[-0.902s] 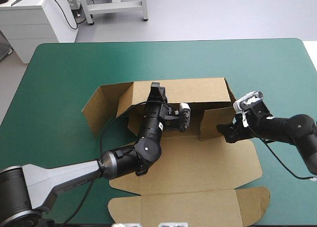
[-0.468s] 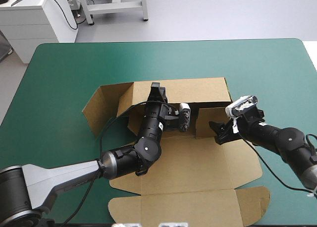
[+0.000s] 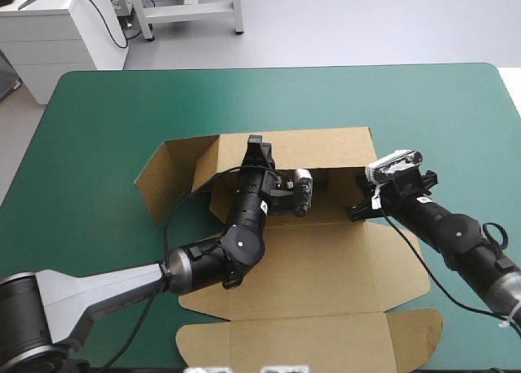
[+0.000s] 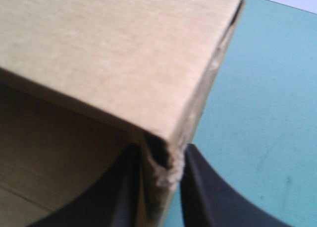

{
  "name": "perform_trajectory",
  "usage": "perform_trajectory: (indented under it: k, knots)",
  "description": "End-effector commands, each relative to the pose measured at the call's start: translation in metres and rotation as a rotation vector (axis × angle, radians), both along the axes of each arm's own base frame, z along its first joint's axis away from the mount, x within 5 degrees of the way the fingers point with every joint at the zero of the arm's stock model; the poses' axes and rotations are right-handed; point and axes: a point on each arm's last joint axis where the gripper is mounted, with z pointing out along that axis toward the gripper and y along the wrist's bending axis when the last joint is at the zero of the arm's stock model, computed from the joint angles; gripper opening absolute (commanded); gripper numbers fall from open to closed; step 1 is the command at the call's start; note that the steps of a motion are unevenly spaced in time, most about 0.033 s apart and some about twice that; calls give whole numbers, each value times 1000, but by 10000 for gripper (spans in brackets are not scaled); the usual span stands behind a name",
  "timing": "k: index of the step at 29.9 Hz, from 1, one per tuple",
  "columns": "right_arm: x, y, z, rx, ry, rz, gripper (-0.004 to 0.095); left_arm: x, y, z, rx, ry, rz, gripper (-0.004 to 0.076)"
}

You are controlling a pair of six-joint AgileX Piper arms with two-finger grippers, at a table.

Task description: Fold the box

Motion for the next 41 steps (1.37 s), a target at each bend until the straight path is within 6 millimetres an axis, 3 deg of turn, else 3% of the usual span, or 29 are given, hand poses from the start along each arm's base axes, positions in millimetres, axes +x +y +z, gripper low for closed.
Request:
perform_trajectory:
  k: [1, 8, 11, 14, 17, 20, 25, 34, 41]
  knots:
    - [-2, 3, 13, 7, -42, 31, -7, -5, 2, 24, -44, -66, -28, -8]
    - [-3, 4, 13, -1, -37, 56, -21, -4, 3, 24, -108, -55, -4, -7]
    - [-3, 4, 13, -16, -44, 62, -21, -3, 3, 25, -111, -61, 0, 39]
    - [-3, 4, 13, -18, -46, 61, -21, -1, 4, 24, -75, -66, -13, 202]
    - [1, 1, 12, -25, -55, 20, -20, -2, 3, 24, -81, -57, -26, 430]
    - [7, -1, 9, -20, -49, -26, -19, -2, 2, 24, -86, -56, -27, 545]
    - [22, -3, -1, -44, -31, -96, -19, -10, 0, 26, -85, -83, -8, 521]
    - [60, 4, 13, -40, -72, -142, -20, -44, -16, 24, -117, -51, -14, 511]
    - [75, 9, 8, -44, -53, -136, -19, -68, -24, 18, -92, 15, -14, 510]
